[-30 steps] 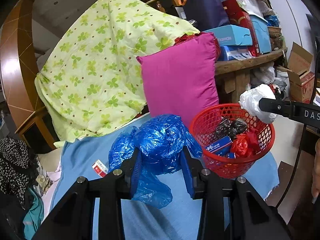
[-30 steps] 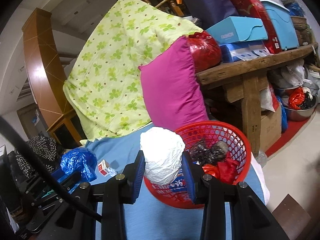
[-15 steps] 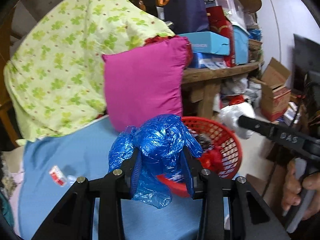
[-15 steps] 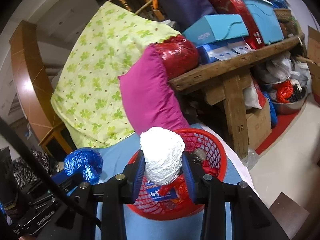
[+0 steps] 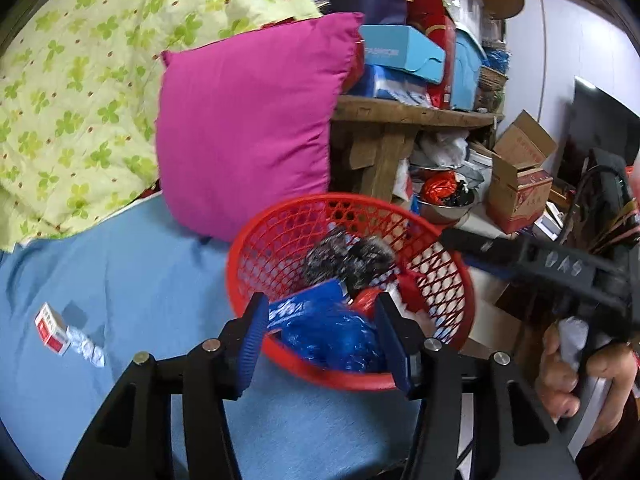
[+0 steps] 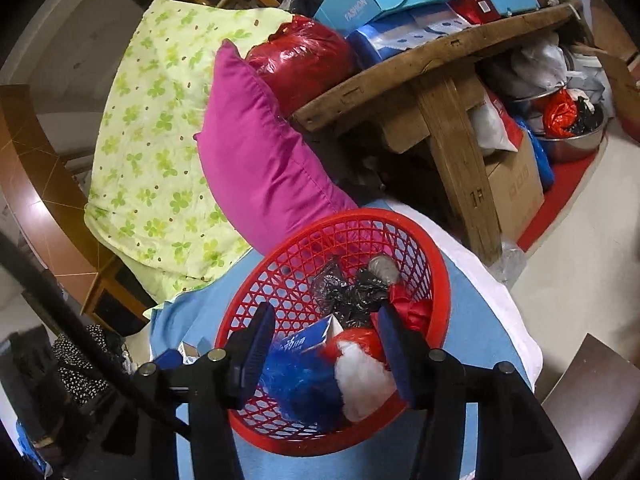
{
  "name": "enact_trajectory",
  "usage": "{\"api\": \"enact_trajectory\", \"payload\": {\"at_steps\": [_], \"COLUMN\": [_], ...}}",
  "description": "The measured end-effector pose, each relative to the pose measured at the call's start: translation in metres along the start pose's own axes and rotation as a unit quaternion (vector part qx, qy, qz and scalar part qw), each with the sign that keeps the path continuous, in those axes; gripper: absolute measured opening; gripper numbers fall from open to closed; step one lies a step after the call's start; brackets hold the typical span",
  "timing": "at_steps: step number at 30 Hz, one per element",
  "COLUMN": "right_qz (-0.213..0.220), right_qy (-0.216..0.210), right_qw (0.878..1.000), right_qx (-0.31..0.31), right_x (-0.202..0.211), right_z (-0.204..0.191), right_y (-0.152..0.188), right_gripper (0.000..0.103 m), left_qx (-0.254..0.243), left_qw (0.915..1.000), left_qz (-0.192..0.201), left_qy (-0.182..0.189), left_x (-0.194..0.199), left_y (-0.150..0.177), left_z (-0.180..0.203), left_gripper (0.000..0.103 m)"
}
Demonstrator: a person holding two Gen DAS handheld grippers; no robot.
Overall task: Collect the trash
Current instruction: 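Open both tools over the red basket to drop the white and blue bags, then move both tools back toward the medicine box and cloth bundle on the blanket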
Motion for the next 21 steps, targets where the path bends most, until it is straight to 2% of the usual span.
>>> {"api": "enact_trajectory", "payload": {"at_steps": [6, 13, 15, 21], "right_qz": [0.036, 0.056, 0.05, 0.006], "right_qy": [-0.015, -0.058, -0.071, -0.107], "right_qw": [0.999, 0.99, 0.987, 0.976], "right_qx": [0.032, 0.115, 0.135, 0.189], "right_x": [0.013, 0.014, 0.006, -0.029], "right_z": [-0.027, -0.104, -0.128, -0.195], "right_y": [-0.003, 0.003, 0.011, 0.047], "right_gripper": [0.057, 0.057, 0.057, 0.057], "left_qx": [0.02, 0.067, 0.097, 0.168], "left_qw": [0.9985, 0.9902, 0.9844, 0.9598], "left_qz": [-0.007, -0.018, -0.023, -0.025], "left_qy": [-0.051, -0.121, -0.145, -0.224], "left_x": [0.012, 0.04, 0.048, 0.074], "left_y": [0.025, 0.07, 0.086, 0.122], "left_z": [-0.046, -0.133, -0.168, -0.26], "left_gripper": [0.058, 0.061, 0.061, 0.061]}}
Point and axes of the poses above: each gripper's, at about its wrist camera, not at the fingertips, and x roughly against the way its jaws point, z to its right, y to its underside, the point moved 9 cm from there along -x, roughly the way its jaws point, and after that the axes turned 5 degrees about x, right-handed, at the moved point
